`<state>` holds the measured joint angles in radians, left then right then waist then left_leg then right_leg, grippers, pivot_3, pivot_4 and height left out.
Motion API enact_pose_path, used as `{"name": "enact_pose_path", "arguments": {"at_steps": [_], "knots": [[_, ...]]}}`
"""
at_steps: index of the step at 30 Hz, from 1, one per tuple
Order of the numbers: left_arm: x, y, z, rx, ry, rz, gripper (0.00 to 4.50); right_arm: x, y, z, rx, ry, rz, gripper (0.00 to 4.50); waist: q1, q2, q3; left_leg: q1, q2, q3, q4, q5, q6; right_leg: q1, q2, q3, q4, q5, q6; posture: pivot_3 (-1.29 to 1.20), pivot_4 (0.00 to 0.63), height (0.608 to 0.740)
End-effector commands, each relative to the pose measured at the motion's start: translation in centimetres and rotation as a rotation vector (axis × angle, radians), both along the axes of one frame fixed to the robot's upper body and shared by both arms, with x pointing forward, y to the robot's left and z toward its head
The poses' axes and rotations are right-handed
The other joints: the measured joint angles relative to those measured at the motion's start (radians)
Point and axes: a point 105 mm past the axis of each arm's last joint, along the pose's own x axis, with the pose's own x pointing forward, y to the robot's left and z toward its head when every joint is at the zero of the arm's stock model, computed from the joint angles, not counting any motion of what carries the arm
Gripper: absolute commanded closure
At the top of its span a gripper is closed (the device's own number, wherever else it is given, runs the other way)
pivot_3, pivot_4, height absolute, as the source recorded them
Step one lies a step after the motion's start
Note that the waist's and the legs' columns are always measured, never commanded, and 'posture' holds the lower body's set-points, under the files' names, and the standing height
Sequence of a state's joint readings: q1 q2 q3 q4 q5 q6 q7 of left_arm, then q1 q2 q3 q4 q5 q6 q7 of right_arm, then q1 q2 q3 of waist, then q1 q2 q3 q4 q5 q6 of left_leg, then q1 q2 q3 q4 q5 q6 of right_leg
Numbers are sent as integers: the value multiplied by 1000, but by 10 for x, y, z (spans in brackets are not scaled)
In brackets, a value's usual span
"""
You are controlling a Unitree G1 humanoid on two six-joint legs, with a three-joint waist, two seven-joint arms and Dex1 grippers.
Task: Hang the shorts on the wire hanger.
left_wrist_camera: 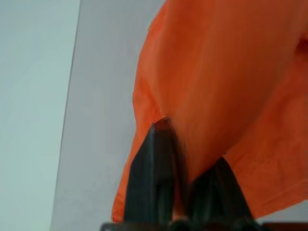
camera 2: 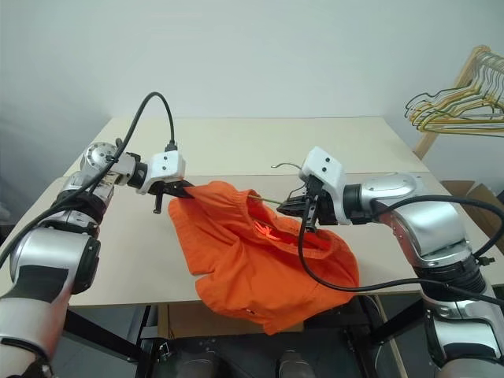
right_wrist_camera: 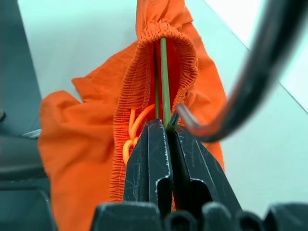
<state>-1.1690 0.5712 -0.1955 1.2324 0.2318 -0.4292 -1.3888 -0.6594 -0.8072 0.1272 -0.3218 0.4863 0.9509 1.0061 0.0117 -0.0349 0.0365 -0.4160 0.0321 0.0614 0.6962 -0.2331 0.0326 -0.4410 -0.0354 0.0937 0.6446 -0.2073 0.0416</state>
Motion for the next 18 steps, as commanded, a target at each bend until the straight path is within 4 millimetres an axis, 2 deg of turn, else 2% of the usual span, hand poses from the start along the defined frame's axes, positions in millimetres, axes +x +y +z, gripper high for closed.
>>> {"name": "enact_pose_path", "arguments": {"at_steps": [1, 4, 6, 10, 13, 18], "knots": [[0, 10, 17, 2, -30, 2, 2952, -2, -9, 23, 13, -44, -6, 4500, 0, 0, 0, 0, 0, 0, 0, 0, 0, 0, 0, 0, 0, 0, 0, 45, 0, 740], [-3, 13, 32, -21, -46, -24, 1994, -1, -14, 30, 4, -13, -19, 4500, -3, 0, 0, 0, 0, 0, 0, 0, 0, 0, 0, 0, 0, 0, 0, 43, 0, 740], [-9, 7, 50, -74, -46, -95, 1354, 1, -17, 33, -24, 8, -34, 4500, -3, 0, 0, 0, 1, 1, 0, 0, 0, -1, 0, 0, 0, -1, 0, 39, 0, 740], [-16, -31, 83, -254, -88, -238, 88, 3, -18, 35, -103, 37, -40, 4500, 0, 0, 0, -1, 1, 1, 0, 0, 0, -2, 0, -1, 1, -4, -3, 41, 0, 740], [-24, -62, 82, -259, -99, -357, 36, 5, -12, 43, -148, 42, -21, 4500, -2, 1, 0, -3, 0, 1, 0, 0, 0, -3, -2, 0, 0, -4, -2, 36, 0, 740], [-26, -92, 73, -230, -64, -438, 36, 8, -3, 53, -213, 39, 16, 4500, -8, 1, 0, -5, 0, 3, 0, 0, 0, -8, -2, 1, 1, -1, 0, 16, 0, 740]]}}
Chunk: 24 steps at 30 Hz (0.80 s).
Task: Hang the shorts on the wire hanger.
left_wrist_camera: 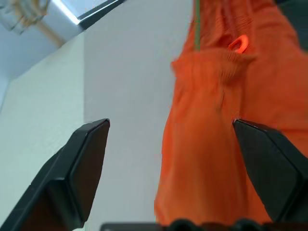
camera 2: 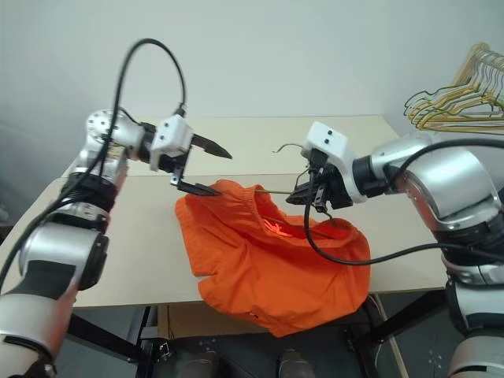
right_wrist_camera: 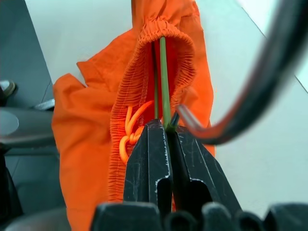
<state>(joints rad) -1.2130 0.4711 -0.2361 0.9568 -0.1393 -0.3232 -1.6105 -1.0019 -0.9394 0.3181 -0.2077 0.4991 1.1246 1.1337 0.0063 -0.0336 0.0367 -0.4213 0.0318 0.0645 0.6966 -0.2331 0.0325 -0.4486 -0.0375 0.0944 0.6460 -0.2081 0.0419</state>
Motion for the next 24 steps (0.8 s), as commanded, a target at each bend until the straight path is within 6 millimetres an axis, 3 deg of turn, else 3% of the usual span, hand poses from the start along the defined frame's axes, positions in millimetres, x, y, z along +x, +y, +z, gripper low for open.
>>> {"name": "enact_pose_path", "arguments": {"at_steps": [1, 6, 7, 10, 20, 21, 24], "knots": [[-1, -15, 3, 49, -16, -46, 36, 2, 2, 16, -40, -31, 18, 4500, -5, 0, 0, -2, 0, 0, 0, 0, 0, -3, 0, 0, 1, 0, -1, 15, 0, 740], [2, -17, -19, 203, 3, -53, 36, 4, 6, 20, -65, -36, 37, 4500, -18, 0, 0, -5, 0, 0, 0, 0, 0, -7, 2, 1, 2, 1, -2, -1, 0, 740], [3, -15, -22, 234, -7, -46, 218, 3, 7, 20, -66, -36, 41, 4500, -20, 0, 0, -5, 0, 0, 0, 0, 0, -7, 2, 1, 2, 1, -2, -1, 0, 740], [7, -12, -29, 277, -22, -22, 945, 2, 8, 22, -63, -37, 46, 4500, -22, 0, 0, -7, 0, 0, 0, 0, 0, -8, 2, 2, 2, 1, -2, -1, 0, 740], [10, -10, -33, 274, -20, 5, 4228, 1, 7, 30, -29, -53, 37, 4500, -22, 0, 0, -9, 0, 0, 1, 0, 0, -9, 2, 1, 2, 1, -2, -17, 0, 740], [11, -10, -32, 264, -21, 10, 4472, 1, 7, 31, -24, -58, 37, 4500, -24, 0, 0, -8, 0, 0, 1, 0, 0, -9, 2, 1, 2, 1, -2, -17, 0, 740], [15, -14, -28, 210, -32, 45, 4472, 2, 7, 31, -15, -114, 47, 4500, -23, 0, 0, -9, 0, -1, 1, 0, 0, -10, 2, 1, 2, 1, -2, -19, 0, 740]]}}
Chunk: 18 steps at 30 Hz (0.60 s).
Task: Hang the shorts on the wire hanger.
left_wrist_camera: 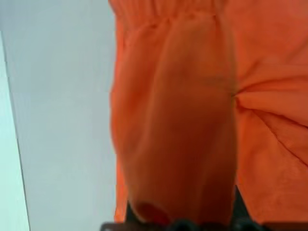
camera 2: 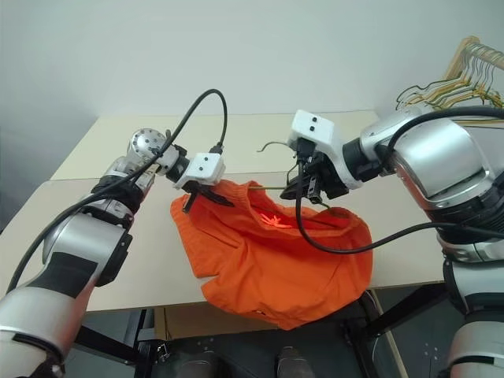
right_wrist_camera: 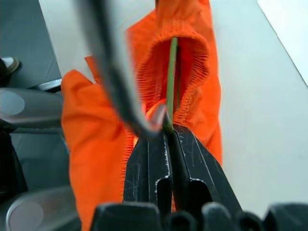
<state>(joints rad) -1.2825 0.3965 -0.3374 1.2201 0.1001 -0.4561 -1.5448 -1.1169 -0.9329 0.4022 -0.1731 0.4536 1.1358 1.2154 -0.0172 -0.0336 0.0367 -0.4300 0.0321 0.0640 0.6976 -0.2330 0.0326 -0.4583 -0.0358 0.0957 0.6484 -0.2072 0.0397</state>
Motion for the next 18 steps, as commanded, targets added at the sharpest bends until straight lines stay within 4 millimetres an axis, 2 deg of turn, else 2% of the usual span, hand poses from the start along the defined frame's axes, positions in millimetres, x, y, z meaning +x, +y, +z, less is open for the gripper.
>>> {"name": "enact_pose_path", "arguments": {"at_steps": [1, 3, 7, 13, 14, 18], "knots": [[6, -11, 22, -74, -76, 6, 4495, 4, -2, 20, 52, -130, -11, 4218, 0, 0, 0, 0, 0, 0, 0, 0, 0, 0, 0, 0, 0, 0, 0, -19, 0, 740], [6, -11, 26, -101, -60, 19, 4500, 6, -5, 19, 47, -145, -39, 3668, 0, 0, 0, 0, 0, 0, 0, 0, 0, 0, 0, 0, 0, 0, 0, -24, 0, 740], [6, -6, 27, -126, -26, 41, 4500, 4, -17, 24, 64, -177, -101, 2242, 0, 0, 0, 0, 0, 0, 0, 0, 0, 0, 0, 0, 0, 0, 0, -27, 0, 740], [7, 3, 21, -111, -6, 68, 4500, -18, -49, 48, 92, -262, -193, 203, 2, 0, 0, -1, 0, 0, 0, 0, 0, 0, 0, 0, -1, 0, 0, -26, 0, 740], [7, 4, 21, -113, -4, 72, 4500, -23, -56, 49, 85, -267, -203, 23, 3, 0, 0, -1, 0, 0, 0, 0, 0, 0, 0, 0, -1, 0, 0, -23, 0, 740], [8, 4, 22, -116, -3, 83, 4500, -40, -79, 37, 15, -254, -225, 23, 4, 0, 0, 0, -1, -1, 0, 0, 0, 1, -1, 0, -1, 0, 0, -21, 0, 740]]}}
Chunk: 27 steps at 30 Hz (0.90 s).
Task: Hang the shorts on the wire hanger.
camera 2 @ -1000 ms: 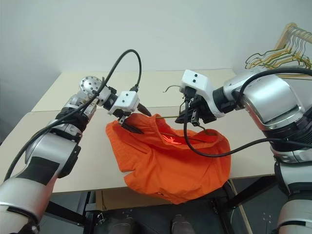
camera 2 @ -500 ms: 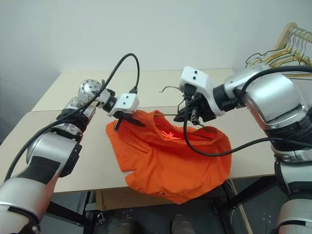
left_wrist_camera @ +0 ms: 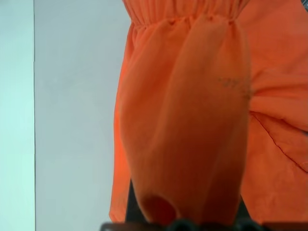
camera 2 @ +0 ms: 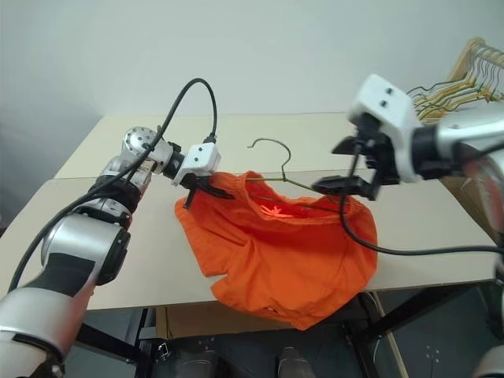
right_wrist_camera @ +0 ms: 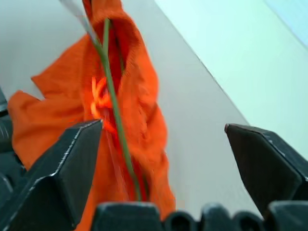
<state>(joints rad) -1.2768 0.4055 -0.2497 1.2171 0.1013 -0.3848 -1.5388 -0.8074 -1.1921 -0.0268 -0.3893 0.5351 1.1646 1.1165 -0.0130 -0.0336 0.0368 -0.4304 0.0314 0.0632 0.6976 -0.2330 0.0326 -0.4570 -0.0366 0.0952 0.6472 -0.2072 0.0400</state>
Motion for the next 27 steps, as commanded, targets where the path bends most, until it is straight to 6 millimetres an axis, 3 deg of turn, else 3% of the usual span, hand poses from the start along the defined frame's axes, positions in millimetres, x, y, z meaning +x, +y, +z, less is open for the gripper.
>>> {"name": "enact_pose_path", "arguments": {"at_steps": [1, 4, 8, 12, 15, 24, 25, 27], "knots": [[3, -2, 14, -30, -38, 7, 4500, -15, -11, 1, -54, -29, 13, 23, 0, 0, 0, 1, 0, 0, 0, 0, 0, 0, 0, 0, 0, 0, 0, -20, 0, 740], [3, -2, 14, -30, -38, 6, 4500, -18, -20, -23, -164, 10, 11, 23, -6, 0, 0, 2, 0, 1, 1, 0, 0, 1, 0, 0, 1, -2, 4, -18, 0, 740], [3, -4, 16, -30, -45, 2, 4500, 2, -33, -54, -270, -4, -56, 23, -19, 0, 0, 6, 1, 2, 1, 0, 0, 2, 0, 1, 1, -3, 5, -18, 0, 740], [3, -4, 19, -30, -50, -2, 4500, 15, -29, -61, -268, -9, -51, 189, -27, 0, 0, 6, 0, 3, 0, 0, 0, 2, 0, 2, 1, -3, 5, -6, 0, 740], [3, -4, 19, -29, -53, -5, 4500, 20, -24, -66, -275, 5, -20, 911, -27, 0, 0, 5, 0, 2, -1, 0, 0, 2, 0, 2, 1, -1, 1, -6, 0, 740], [1, -8, 16, -45, -68, -31, 4500, 22, -11, -68, -237, 66, 36, 4233, -25, 0, 0, 4, -1, 2, -1, 0, 0, 2, 0, 2, 1, 0, 1, -11, 0, 740], [0, -9, 16, -51, -75, -39, 4500, 20, -10, -69, -234, 76, 41, 4486, -25, 0, 0, 4, -1, 2, -1, 0, 0, 2, 0, 2, 1, 0, 1, -13, 0, 740], [-1, -10, 17, -66, -76, -50, 4500, 18, -9, -69, -208, 100, 45, 4486, -26, 0, 0, 4, 0, 2, 0, 0, 0, 2, 0, 2, 1, 0, 1, -14, 0, 740]]}}
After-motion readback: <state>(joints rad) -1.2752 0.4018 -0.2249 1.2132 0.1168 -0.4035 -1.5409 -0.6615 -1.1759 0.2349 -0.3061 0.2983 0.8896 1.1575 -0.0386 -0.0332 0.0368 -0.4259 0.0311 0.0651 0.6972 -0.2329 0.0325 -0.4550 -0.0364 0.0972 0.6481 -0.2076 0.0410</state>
